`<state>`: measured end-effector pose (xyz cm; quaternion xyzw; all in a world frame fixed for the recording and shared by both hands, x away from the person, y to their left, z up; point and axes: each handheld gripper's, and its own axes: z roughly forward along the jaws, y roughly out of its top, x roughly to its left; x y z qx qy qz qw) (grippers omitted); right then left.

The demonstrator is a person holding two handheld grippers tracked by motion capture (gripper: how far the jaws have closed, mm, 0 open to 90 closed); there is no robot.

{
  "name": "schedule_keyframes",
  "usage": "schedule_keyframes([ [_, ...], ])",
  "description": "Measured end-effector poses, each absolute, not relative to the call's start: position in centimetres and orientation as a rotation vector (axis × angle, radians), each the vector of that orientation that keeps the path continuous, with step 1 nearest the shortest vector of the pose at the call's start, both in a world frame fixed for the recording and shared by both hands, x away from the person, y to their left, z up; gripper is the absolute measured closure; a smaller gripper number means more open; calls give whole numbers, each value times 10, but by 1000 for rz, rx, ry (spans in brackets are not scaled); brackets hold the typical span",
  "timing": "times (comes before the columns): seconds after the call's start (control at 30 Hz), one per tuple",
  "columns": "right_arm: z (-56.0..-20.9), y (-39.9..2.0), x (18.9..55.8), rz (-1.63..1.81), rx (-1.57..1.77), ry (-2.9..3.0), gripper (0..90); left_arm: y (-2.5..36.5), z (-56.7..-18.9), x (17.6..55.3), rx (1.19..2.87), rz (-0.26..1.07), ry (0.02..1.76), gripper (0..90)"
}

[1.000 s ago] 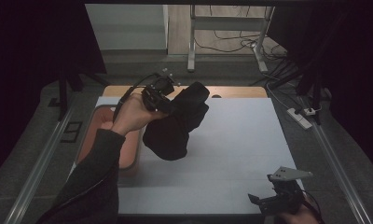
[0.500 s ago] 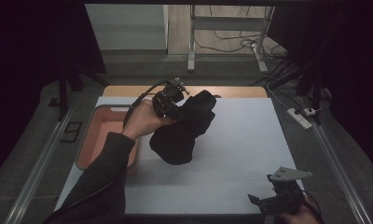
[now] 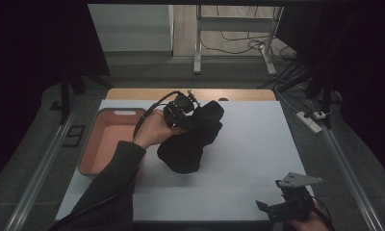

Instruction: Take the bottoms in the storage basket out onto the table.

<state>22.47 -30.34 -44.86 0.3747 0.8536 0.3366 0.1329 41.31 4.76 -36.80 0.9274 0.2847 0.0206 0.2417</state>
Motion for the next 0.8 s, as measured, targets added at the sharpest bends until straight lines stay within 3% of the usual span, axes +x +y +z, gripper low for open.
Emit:
schedule_keyframes([
  [0.8,-449,-303,224,977,1075,2487,15,28,-411,419,2563,88,804,704],
])
